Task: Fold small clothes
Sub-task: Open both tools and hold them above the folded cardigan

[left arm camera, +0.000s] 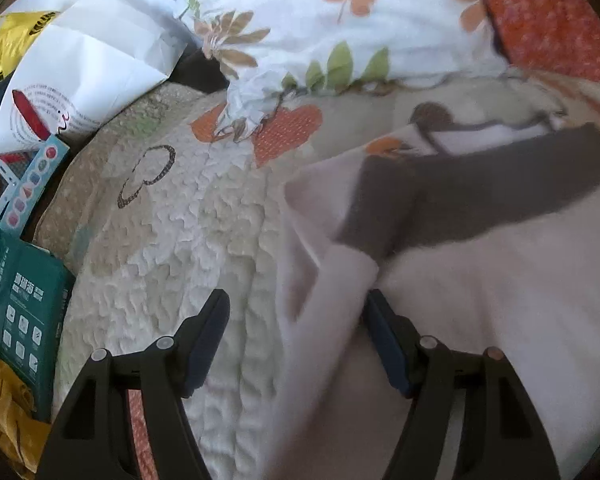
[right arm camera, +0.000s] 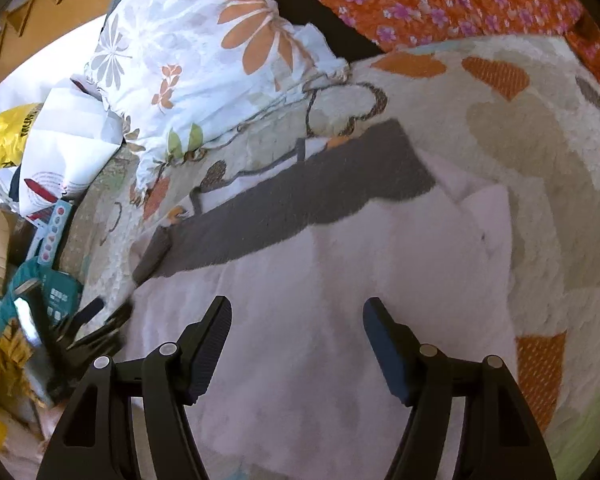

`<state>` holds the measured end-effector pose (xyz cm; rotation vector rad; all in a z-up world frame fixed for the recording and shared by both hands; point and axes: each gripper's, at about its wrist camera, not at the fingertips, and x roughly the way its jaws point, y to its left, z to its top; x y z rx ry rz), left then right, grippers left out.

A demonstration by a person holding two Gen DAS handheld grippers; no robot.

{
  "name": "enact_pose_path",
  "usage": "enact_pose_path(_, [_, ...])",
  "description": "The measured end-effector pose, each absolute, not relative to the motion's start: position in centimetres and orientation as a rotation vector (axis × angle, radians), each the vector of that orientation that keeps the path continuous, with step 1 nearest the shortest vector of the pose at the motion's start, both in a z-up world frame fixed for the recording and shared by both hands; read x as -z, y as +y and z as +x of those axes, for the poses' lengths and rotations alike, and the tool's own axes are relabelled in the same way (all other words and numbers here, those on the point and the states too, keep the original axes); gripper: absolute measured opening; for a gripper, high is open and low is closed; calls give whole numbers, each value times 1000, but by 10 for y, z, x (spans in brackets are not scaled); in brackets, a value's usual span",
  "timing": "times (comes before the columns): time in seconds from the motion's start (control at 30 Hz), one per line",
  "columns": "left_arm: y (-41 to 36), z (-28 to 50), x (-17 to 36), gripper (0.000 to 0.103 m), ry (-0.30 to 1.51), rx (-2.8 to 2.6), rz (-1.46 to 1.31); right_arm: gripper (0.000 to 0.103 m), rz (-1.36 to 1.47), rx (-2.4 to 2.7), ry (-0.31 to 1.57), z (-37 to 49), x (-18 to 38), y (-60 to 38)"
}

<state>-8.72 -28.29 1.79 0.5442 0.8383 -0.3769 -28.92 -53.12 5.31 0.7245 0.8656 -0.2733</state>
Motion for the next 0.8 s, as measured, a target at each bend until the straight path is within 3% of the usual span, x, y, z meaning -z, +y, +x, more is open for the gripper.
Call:
enact_pose_path(0.4, [-243, -18, -10, 71, 874, -51, 409, 74, 754, 245, 872, -292, -51, -541])
enact_pose_path(0.57, [-198, -10, -23, 71, 976, 3, 154, 74, 668, 295, 842, -293, -65, -542])
enact_pose_path(0.8, [-203, -41, -32, 71, 1001, 236, 175, 74, 618, 427, 827, -304, -70, -561])
